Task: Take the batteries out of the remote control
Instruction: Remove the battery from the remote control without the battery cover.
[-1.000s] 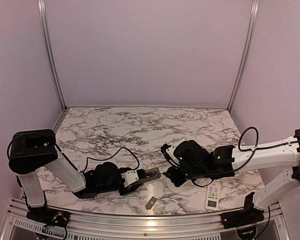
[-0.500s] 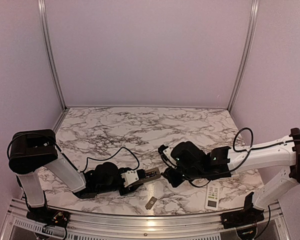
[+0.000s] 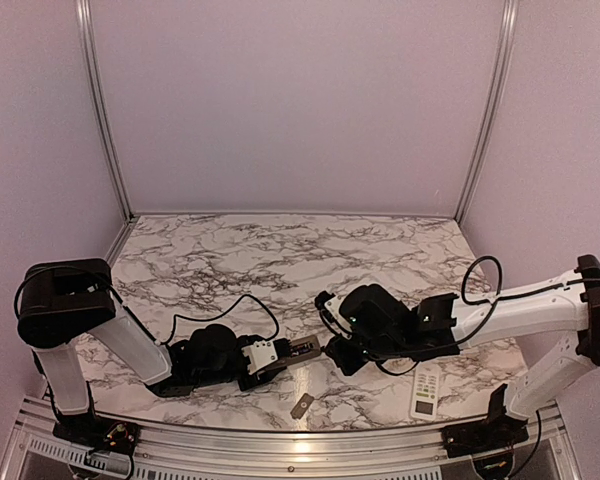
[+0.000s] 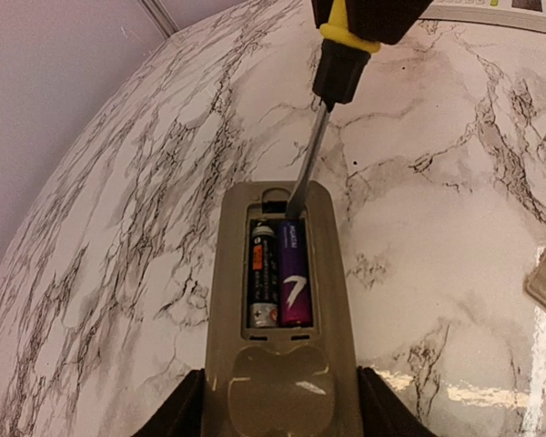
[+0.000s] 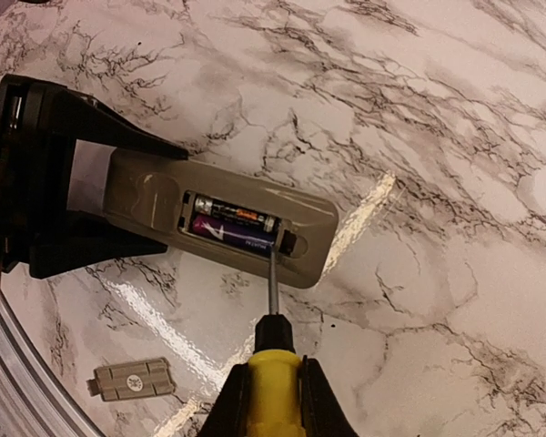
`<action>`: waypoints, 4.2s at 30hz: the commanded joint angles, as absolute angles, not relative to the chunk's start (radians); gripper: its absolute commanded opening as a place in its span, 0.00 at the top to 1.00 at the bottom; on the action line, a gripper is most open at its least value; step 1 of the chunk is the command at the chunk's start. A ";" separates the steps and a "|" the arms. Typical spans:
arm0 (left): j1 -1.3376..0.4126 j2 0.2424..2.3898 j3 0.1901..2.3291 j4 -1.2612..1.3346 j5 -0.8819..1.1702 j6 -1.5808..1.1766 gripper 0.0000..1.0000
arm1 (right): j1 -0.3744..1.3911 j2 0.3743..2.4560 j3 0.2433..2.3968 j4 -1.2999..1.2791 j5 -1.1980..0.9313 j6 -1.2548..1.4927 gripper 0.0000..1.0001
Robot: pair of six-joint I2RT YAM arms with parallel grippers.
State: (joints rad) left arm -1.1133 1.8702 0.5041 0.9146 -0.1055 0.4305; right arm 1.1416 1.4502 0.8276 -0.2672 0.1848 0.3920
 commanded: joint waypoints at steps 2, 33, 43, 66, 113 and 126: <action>-1.120 1.876 0.523 0.922 -0.105 0.432 1.00 | 1.152 1.468 0.846 -0.240 0.186 0.389 1.00; -1.126 1.876 0.529 0.911 -0.091 0.437 1.00 | 1.154 1.609 0.887 -0.182 0.168 0.388 1.00; -1.127 1.876 0.530 0.905 -0.092 0.439 1.00 | 1.147 1.615 0.842 -0.054 0.077 0.367 1.00; -1.127 1.878 0.531 0.904 -0.095 0.438 1.00 | 1.143 1.517 0.868 -0.234 0.322 0.388 1.00; -1.129 1.890 0.541 0.891 -0.105 0.441 1.00 | 1.143 1.538 0.852 -0.187 0.207 0.371 1.00; -1.129 1.896 0.543 0.898 -0.114 0.443 1.00 | 1.090 1.405 0.730 -0.033 0.066 0.396 1.00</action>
